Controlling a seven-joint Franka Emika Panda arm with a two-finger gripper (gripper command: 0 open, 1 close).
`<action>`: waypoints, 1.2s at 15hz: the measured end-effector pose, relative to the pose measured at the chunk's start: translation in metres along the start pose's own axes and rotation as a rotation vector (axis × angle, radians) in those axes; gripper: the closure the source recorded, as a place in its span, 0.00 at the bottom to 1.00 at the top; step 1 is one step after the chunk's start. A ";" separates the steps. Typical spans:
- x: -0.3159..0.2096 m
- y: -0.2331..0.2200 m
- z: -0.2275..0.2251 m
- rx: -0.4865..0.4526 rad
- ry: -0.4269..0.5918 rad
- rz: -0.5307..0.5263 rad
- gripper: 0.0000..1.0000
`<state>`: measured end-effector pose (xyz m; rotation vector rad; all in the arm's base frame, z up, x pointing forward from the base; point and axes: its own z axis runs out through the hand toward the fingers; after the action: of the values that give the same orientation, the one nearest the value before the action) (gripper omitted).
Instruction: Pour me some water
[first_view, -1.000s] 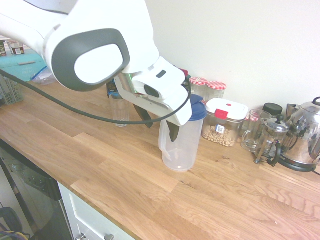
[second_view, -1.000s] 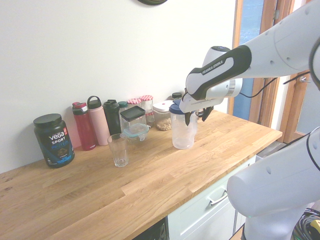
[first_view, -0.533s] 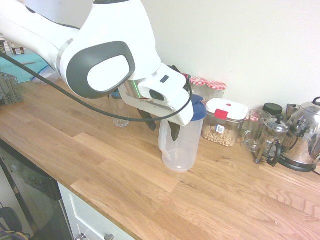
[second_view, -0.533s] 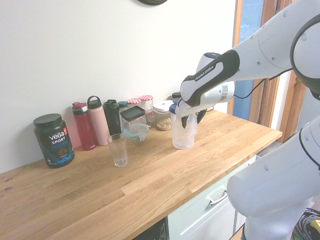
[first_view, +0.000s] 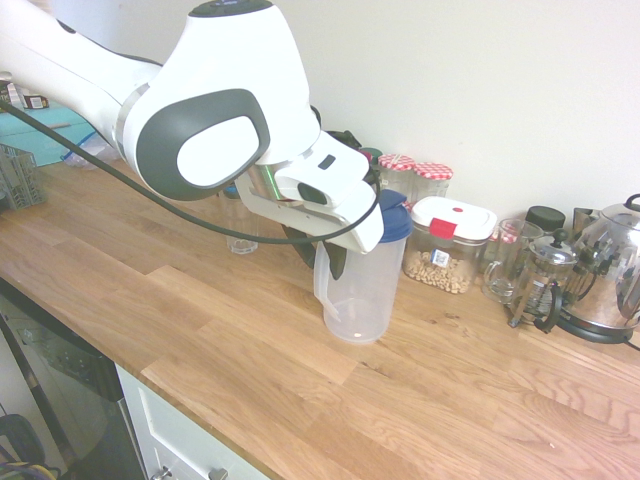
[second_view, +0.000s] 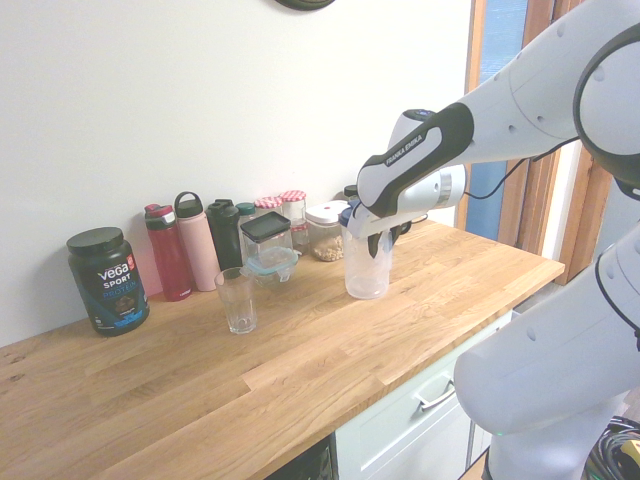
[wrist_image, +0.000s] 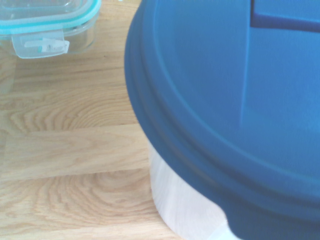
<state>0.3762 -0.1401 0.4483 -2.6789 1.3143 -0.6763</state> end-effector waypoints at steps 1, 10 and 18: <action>0.000 0.000 0.000 0.000 0.000 -0.003 1.00; 0.001 0.003 -0.008 0.001 -0.006 -0.016 1.00; -0.028 -0.075 -0.116 0.094 -0.105 -0.240 1.00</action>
<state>0.3680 -0.0577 0.5621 -2.7779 0.9220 -0.5927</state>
